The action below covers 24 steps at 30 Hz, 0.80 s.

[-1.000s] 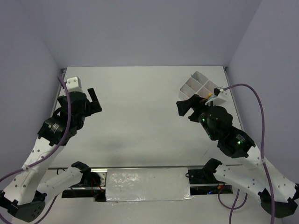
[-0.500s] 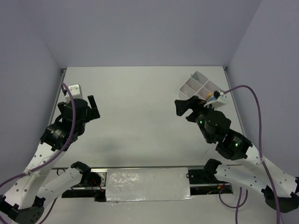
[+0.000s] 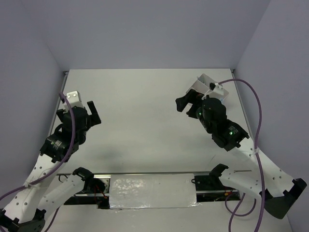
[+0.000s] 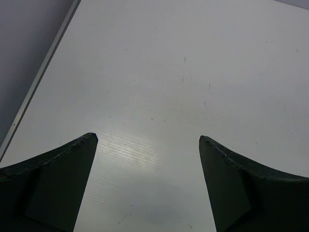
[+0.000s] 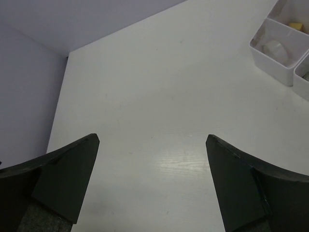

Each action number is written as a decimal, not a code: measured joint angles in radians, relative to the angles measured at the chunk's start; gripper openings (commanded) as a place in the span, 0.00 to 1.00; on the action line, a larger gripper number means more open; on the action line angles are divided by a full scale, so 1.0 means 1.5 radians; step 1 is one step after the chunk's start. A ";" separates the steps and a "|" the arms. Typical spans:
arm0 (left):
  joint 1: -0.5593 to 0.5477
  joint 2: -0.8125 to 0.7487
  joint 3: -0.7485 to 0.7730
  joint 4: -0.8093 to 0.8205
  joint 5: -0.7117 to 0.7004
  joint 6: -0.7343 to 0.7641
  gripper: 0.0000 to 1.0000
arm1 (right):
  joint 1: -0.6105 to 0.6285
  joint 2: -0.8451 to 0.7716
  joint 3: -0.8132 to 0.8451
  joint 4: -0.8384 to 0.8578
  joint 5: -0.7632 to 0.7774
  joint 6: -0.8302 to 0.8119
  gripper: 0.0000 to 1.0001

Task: Sort the stationery into containers
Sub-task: Reset both arms

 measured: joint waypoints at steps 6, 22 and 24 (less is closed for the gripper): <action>0.000 0.001 -0.014 0.012 0.002 0.015 0.99 | 0.032 -0.069 -0.124 0.093 0.146 -0.001 1.00; 0.000 -0.010 -0.045 0.047 0.028 0.052 0.99 | -0.057 -0.173 -0.183 0.207 0.112 0.000 1.00; 0.000 -0.010 -0.045 0.047 0.032 0.052 0.99 | -0.091 -0.151 -0.167 0.203 0.084 0.000 1.00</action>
